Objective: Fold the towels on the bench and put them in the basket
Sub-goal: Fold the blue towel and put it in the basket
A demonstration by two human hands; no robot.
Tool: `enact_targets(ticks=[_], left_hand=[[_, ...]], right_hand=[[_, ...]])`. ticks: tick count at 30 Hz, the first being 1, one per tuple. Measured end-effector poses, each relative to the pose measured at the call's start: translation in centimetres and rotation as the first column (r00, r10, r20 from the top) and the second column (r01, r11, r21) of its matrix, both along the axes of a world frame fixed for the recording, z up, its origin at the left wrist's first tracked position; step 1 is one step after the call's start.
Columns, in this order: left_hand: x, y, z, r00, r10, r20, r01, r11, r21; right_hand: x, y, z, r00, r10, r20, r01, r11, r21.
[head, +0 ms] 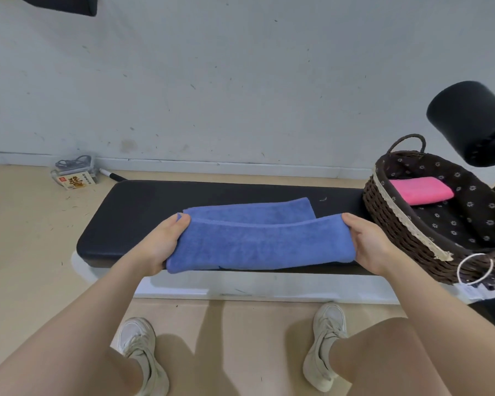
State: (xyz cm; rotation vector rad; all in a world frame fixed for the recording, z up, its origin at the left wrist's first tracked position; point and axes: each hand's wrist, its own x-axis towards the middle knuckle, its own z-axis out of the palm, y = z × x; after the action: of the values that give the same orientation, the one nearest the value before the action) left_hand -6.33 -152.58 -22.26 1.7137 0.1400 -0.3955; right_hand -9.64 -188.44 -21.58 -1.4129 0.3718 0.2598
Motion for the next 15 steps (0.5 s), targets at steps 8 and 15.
enact_targets(ticks=[8,15], left_hand=[[1.7,-0.5,-0.7,0.956,0.116,0.271,-0.193,0.94,0.279],[5.1,-0.6,-2.3,0.943,0.199,0.267,-0.286,0.893,0.346]], right_hand=[[2.2,1.9,-1.1,0.995,-0.069,0.075,0.093,0.91,-0.403],[7.8,2.9,-2.1,0.983,-0.13,0.127,0.178,0.826,-0.534]])
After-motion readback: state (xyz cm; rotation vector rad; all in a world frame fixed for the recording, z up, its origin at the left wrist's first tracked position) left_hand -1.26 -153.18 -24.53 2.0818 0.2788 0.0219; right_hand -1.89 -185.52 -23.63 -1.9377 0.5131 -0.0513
